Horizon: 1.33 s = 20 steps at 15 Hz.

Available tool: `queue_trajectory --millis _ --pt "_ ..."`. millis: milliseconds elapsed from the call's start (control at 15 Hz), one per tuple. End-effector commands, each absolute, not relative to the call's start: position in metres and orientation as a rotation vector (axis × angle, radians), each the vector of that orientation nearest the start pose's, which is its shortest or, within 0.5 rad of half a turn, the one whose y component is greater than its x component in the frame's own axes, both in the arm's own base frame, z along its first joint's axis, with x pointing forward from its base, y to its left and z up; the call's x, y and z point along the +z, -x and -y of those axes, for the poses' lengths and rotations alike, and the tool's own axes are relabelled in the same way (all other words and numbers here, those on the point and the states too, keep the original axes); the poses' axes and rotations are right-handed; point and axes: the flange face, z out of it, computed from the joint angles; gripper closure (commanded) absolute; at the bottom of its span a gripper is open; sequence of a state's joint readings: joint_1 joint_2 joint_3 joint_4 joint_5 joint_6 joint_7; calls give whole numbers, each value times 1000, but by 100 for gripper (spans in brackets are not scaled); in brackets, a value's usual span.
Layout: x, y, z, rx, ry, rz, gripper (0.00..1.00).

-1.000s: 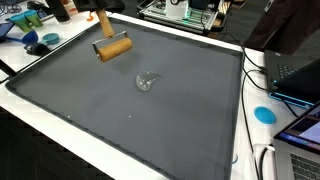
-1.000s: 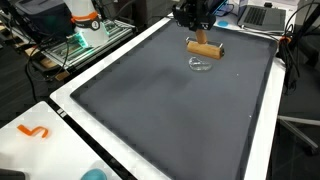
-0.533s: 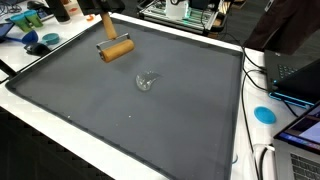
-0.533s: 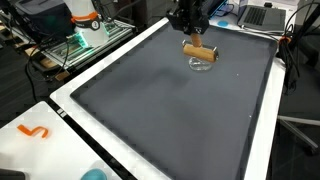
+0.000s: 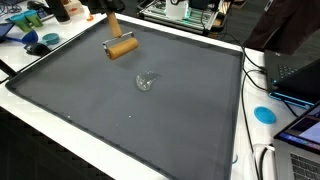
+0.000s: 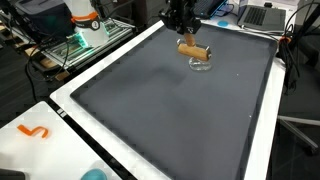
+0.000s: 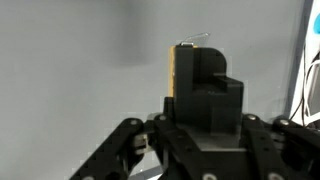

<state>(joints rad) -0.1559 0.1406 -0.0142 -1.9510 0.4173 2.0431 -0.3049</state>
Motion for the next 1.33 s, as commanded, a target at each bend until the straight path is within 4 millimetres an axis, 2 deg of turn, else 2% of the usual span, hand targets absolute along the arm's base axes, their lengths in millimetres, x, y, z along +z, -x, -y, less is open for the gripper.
queue_trajectory --millis 0,667,1267 --pt "415 -564 74 -81 2774 -92 76" --pt "417 -550 62 -68 2827 -42 76" --pt "420 -543 32 -21 2903 131 76"
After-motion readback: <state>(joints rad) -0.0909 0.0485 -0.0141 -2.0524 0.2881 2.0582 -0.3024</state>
